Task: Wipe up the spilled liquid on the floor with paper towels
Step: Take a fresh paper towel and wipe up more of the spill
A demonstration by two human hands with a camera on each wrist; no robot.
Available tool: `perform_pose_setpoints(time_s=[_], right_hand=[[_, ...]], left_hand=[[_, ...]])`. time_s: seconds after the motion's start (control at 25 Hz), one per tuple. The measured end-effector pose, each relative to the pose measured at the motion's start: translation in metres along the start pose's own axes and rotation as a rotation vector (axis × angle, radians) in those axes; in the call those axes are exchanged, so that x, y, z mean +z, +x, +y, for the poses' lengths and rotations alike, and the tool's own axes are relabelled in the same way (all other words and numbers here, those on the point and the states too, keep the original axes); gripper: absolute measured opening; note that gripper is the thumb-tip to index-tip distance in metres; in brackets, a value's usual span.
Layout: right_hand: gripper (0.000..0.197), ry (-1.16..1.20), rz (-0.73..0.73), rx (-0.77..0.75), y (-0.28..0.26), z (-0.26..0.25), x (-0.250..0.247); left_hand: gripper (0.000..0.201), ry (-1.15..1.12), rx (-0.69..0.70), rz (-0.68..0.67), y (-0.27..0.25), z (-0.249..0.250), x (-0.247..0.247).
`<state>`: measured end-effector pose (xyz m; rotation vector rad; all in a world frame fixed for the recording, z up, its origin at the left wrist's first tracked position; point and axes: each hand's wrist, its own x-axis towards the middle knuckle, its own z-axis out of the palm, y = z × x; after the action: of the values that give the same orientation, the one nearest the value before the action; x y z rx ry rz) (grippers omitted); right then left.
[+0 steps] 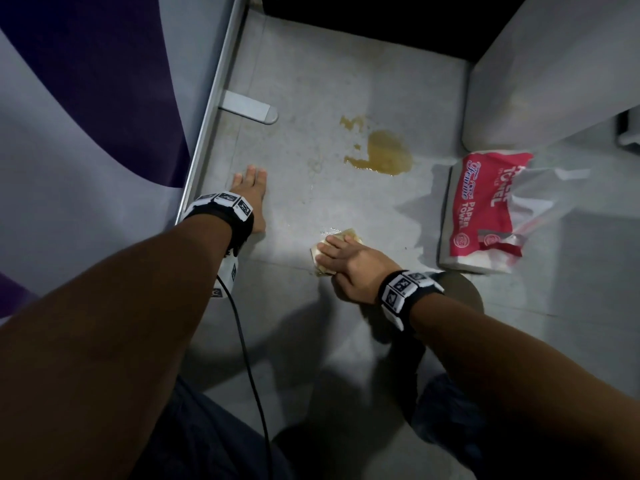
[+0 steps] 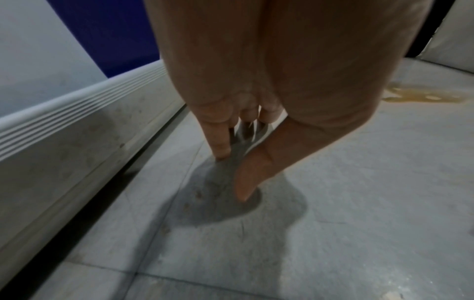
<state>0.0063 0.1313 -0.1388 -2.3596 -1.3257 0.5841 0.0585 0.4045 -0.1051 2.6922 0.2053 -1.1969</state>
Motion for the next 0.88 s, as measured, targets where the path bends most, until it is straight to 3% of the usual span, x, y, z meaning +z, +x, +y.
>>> perform_pose_setpoints(time_s=[0.08,0.2,0.4,0.6,0.68,0.76,0.88], right_hand=[[0.048,0.055,0.059,0.12,0.0,-0.014,0.01],[0.045,0.027,0.165,0.173,0.001,-0.026,0.022],[0.067,-0.065,0.076,0.28,-0.003,-0.049,0.049],[0.039,-0.136,0.202,0.209,-0.018,-0.062,0.061],[0.041,-0.153,0.19,0.241,-0.019,-0.073,0.059],[0.04,-0.064,0.189,0.274,-0.017,-0.084,0.047],[0.04,0.295,0.272,0.536,-0.009,-0.087,0.016]], left_hand=[[0.107,0.006,0.0,0.0,-0.001,0.001,-0.001],[0.113,0.02,-0.003,0.008,0.001,0.002,0.001],[0.117,0.04,-0.01,0.006,0.006,0.001,0.004],[0.117,0.055,-0.037,0.004,0.009,0.004,0.003],[0.117,0.055,-0.046,0.006,0.009,0.004,0.004],[0.119,0.057,-0.05,0.001,0.008,0.005,0.004],[0.119,0.056,-0.055,-0.002,0.008,0.006,0.002]])
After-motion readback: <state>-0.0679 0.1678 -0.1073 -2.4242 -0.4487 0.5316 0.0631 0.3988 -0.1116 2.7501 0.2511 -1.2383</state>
